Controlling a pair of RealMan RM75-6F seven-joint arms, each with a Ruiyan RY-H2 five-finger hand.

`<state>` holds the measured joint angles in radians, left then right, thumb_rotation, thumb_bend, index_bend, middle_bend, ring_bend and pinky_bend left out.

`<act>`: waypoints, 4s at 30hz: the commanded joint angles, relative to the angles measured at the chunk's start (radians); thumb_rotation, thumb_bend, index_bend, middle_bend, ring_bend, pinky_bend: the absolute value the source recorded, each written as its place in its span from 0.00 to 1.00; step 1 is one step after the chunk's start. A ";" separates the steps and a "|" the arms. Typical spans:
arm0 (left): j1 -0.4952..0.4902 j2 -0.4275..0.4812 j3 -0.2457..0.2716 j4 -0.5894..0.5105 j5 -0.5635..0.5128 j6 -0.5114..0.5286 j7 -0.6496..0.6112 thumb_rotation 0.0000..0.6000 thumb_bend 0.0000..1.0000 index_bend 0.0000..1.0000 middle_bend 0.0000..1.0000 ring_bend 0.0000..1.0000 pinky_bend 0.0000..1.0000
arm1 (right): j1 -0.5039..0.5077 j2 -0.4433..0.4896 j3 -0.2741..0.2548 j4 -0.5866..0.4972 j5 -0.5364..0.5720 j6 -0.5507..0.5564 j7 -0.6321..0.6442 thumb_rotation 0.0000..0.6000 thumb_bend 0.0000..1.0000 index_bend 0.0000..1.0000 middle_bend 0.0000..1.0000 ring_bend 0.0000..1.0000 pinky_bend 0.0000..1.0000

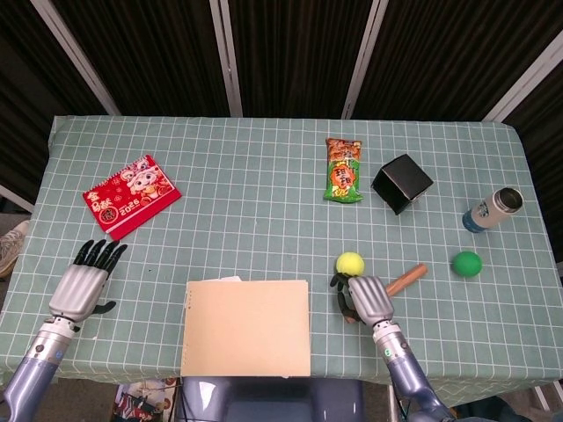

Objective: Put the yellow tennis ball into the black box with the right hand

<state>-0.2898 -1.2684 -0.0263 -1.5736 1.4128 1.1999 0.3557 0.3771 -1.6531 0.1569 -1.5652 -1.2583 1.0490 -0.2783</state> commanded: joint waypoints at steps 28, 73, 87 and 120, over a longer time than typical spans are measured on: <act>-0.009 -0.015 0.012 0.003 -0.017 0.006 0.022 1.00 0.07 0.00 0.05 0.00 0.00 | 0.074 0.017 0.070 0.068 0.087 -0.061 0.210 1.00 0.64 0.29 0.47 0.53 0.62; -0.033 -0.054 0.007 0.017 -0.091 -0.022 0.081 1.00 0.07 0.00 0.05 0.00 0.00 | 0.170 0.073 0.092 0.286 0.092 -0.184 0.433 1.00 0.65 0.27 0.47 0.53 0.62; -0.038 -0.066 0.003 0.016 -0.115 -0.023 0.106 1.00 0.07 0.00 0.05 0.00 0.00 | 0.213 0.061 0.094 0.370 0.096 -0.239 0.470 1.00 0.65 0.27 0.47 0.53 0.62; -0.068 -0.102 -0.013 0.051 -0.207 -0.063 0.148 1.00 0.08 0.00 0.05 0.00 0.00 | 0.321 0.006 0.080 0.657 0.039 -0.359 0.574 1.00 0.65 0.26 0.47 0.46 0.55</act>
<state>-0.3574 -1.3694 -0.0387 -1.5232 1.2075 1.1367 0.5031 0.6932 -1.6451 0.2408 -0.9188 -1.2139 0.6945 0.2904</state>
